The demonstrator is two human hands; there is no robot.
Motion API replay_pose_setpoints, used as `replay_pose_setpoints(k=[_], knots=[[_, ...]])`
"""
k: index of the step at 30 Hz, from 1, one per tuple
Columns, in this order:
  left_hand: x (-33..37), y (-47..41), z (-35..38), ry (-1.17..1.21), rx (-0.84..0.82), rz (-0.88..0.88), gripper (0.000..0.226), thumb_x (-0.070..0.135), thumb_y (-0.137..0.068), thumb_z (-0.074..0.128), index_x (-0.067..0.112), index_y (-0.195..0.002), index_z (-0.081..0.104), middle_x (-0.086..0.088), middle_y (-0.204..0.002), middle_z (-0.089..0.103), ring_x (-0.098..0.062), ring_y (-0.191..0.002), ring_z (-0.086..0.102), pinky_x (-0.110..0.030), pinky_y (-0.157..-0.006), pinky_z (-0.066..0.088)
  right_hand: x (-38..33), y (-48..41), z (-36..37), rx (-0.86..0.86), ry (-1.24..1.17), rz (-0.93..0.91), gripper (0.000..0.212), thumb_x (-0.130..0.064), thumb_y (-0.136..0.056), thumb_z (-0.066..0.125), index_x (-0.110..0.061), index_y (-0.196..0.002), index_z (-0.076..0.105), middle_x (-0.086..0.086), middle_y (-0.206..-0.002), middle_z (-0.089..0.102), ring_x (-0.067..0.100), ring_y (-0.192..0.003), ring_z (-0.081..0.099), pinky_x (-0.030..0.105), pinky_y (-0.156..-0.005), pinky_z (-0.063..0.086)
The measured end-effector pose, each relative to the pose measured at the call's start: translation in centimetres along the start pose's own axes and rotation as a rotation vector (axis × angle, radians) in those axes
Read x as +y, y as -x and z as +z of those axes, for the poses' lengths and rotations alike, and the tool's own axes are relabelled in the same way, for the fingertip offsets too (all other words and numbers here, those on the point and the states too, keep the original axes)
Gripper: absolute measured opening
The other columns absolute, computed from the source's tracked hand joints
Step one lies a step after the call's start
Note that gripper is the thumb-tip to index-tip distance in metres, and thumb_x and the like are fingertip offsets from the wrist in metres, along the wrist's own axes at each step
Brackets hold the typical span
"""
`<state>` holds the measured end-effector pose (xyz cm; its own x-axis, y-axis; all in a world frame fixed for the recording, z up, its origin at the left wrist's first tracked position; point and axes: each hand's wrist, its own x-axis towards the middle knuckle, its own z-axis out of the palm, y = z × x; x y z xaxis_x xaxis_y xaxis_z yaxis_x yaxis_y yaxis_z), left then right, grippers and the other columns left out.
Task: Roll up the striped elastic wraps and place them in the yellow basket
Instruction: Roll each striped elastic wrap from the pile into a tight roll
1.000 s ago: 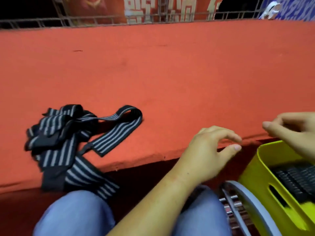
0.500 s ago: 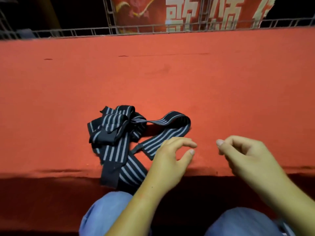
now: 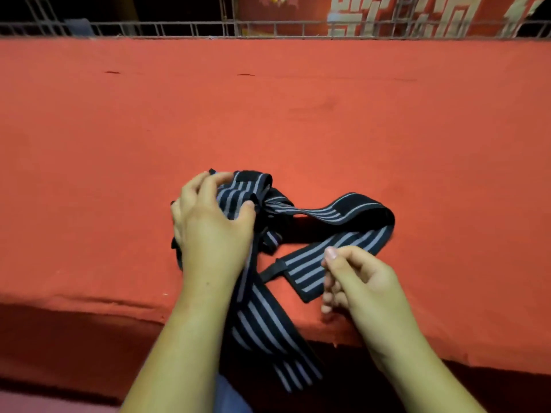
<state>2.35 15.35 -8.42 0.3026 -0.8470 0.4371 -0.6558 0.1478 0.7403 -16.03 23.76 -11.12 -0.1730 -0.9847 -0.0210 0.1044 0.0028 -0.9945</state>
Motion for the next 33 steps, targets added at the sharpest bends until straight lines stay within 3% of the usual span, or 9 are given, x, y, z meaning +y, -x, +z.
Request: replay_pose_setpoints(k=[4, 8, 14, 17, 21, 23, 27, 30, 33], knots=[[-2.3, -0.5, -0.1, 0.037, -0.047, -0.179, 0.063, 0.047, -0.086, 0.076, 0.034, -0.142, 0.050, 0.007, -0.143, 0.057, -0.022, -0.134, 0.052, -0.050, -0.116, 0.040, 1.0, -1.0, 0.0, -0.094, -0.106, -0.017, 0.040, -0.060, -0.077, 0.081, -0.022, -0.085, 0.074, 0.006, -0.080, 0.070, 0.023, -0.073, 0.067, 0.037, -0.069, 0.058], [-1.8, 0.4, -0.1, 0.109, -0.020, -0.087, 0.052, 0.035, -0.090, 0.077, 0.033, -0.138, 0.057, 0.014, -0.132, 0.064, -0.014, -0.125, 0.059, -0.042, -0.111, 0.047, 1.1, -1.7, -1.1, -0.115, -0.208, -0.015, 0.066, -0.075, -0.056, 0.086, -0.022, -0.095, 0.077, 0.011, -0.094, 0.073, 0.026, -0.083, 0.072, 0.036, -0.073, 0.060], [2.5, 3.2, 1.4, 0.262, -0.041, 0.115, 0.037, 0.025, -0.093, 0.076, 0.032, -0.128, 0.069, 0.018, -0.123, 0.069, 0.002, -0.117, 0.063, -0.013, -0.101, 0.044, 0.4, -2.1, -2.8, -0.185, -0.229, 0.072, 0.074, -0.072, -0.059, 0.088, -0.028, -0.117, 0.074, 0.013, -0.119, 0.075, 0.032, -0.106, 0.074, 0.035, -0.082, 0.061], [3.8, 5.0, 2.5, 0.288, -0.140, 0.225, 0.038, 0.023, -0.094, 0.076, 0.039, -0.128, 0.066, 0.026, -0.120, 0.066, -0.001, -0.118, 0.062, -0.012, -0.100, 0.043, 0.7, -2.1, -2.9, -0.249, -0.221, 0.088, 0.067, -0.062, -0.072, 0.083, -0.031, -0.129, 0.068, 0.012, -0.125, 0.073, 0.035, -0.112, 0.073, 0.040, -0.087, 0.060], [4.4, 6.1, 3.3, 0.323, -0.282, 0.317, 0.045, 0.015, -0.097, 0.069, 0.032, -0.138, 0.062, 0.026, -0.124, 0.064, -0.004, -0.123, 0.061, -0.014, -0.102, 0.043, 0.8, -2.1, -3.0, -0.198, -0.260, 0.058, 0.052, -0.045, -0.088, 0.073, -0.026, -0.135, 0.065, 0.015, -0.128, 0.072, 0.038, -0.110, 0.071, 0.045, -0.090, 0.060], [4.3, 6.1, 3.1, 0.349, -0.371, 0.311, 0.056, 0.004, -0.097, 0.064, 0.034, -0.144, 0.058, 0.027, -0.129, 0.062, -0.001, -0.129, 0.057, -0.012, -0.106, 0.040, 0.5, -2.2, -3.3, -0.130, -0.291, 0.037, 0.038, -0.036, -0.097, 0.069, -0.023, -0.132, 0.068, 0.015, -0.126, 0.073, 0.032, -0.107, 0.072, 0.047, -0.089, 0.060], [4.3, 6.0, 2.7, 0.408, -0.562, 0.278, 0.068, -0.010, -0.097, 0.050, 0.038, -0.144, 0.058, 0.025, -0.135, 0.063, 0.005, -0.132, 0.053, -0.009, -0.107, 0.037, 0.2, -2.6, -4.1, -0.047, -0.389, 0.053, 0.036, -0.028, -0.095, 0.055, -0.022, -0.127, 0.070, 0.011, -0.128, 0.073, 0.029, -0.116, 0.071, 0.050, -0.091, 0.059], [4.2, 5.9, 2.9, 0.460, -0.585, 0.200, 0.059, 0.000, -0.104, 0.052, 0.043, -0.143, 0.054, 0.028, -0.130, 0.065, 0.008, -0.129, 0.055, -0.008, -0.106, 0.038, 0.1, -2.7, -4.2, 0.012, -0.483, 0.082, 0.030, -0.027, -0.097, 0.054, -0.018, -0.114, 0.077, 0.012, -0.126, 0.074, 0.026, -0.116, 0.072, 0.040, -0.088, 0.063], [3.9, 5.7, 3.4, 0.468, -0.633, 0.111, 0.049, 0.018, -0.105, 0.058, 0.045, -0.143, 0.044, 0.029, -0.123, 0.067, 0.010, -0.125, 0.056, -0.009, -0.102, 0.040, 0.0, -2.8, -4.3, 0.024, -0.513, 0.101, 0.039, -0.027, -0.103, 0.047, -0.005, -0.118, 0.076, 0.014, -0.126, 0.074, 0.026, -0.119, 0.071, 0.040, -0.092, 0.061]])
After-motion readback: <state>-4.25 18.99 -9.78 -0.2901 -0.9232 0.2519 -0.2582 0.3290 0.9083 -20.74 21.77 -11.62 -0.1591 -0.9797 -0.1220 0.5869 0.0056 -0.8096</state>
